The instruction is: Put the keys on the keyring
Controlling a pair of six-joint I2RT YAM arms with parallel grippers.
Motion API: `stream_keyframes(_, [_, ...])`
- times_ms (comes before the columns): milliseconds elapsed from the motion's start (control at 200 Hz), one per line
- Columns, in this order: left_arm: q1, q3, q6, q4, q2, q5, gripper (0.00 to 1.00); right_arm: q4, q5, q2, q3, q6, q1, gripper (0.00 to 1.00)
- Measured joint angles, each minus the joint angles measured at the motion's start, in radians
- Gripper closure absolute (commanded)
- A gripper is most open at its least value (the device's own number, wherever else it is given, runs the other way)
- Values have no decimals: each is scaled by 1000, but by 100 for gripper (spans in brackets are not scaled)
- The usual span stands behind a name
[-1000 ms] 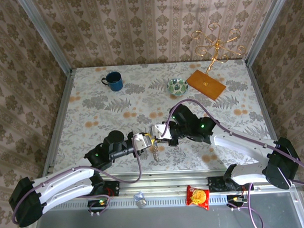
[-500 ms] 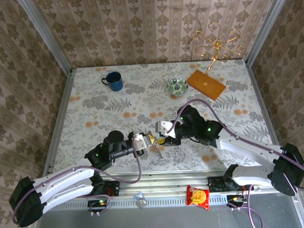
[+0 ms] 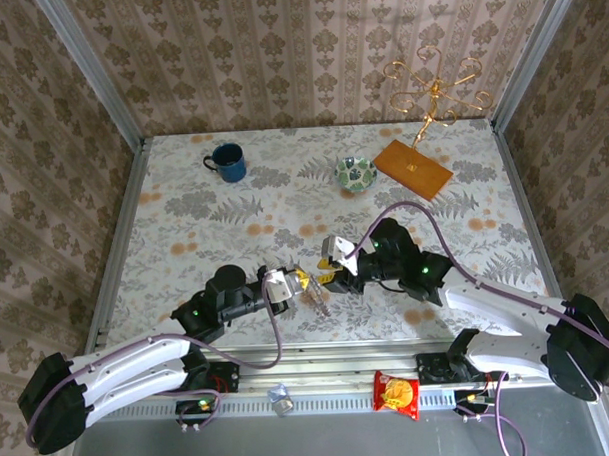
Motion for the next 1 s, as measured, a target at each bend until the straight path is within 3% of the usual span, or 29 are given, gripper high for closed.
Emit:
stream_keyframes(180, [0,0,0,6,-2,3,100,-1,-24,25,0,3,0,76])
stream_keyframes(460, [0,0,0,6,-2,3,100,-3,-30,34,0,2,0,100])
stream_keyframes(785, [0,-1,-5,10,-2,29,100,-54,-39,101,39,3,-1,100])
stream_keyframes(870, [0,-1,-5,14,-2,34,100,-60,-46,100,40,3,-2,83])
stream_keyframes(1000, [0,-4,-12,34,-2,48,100,-40,-46,61,27,-3,-3,74])
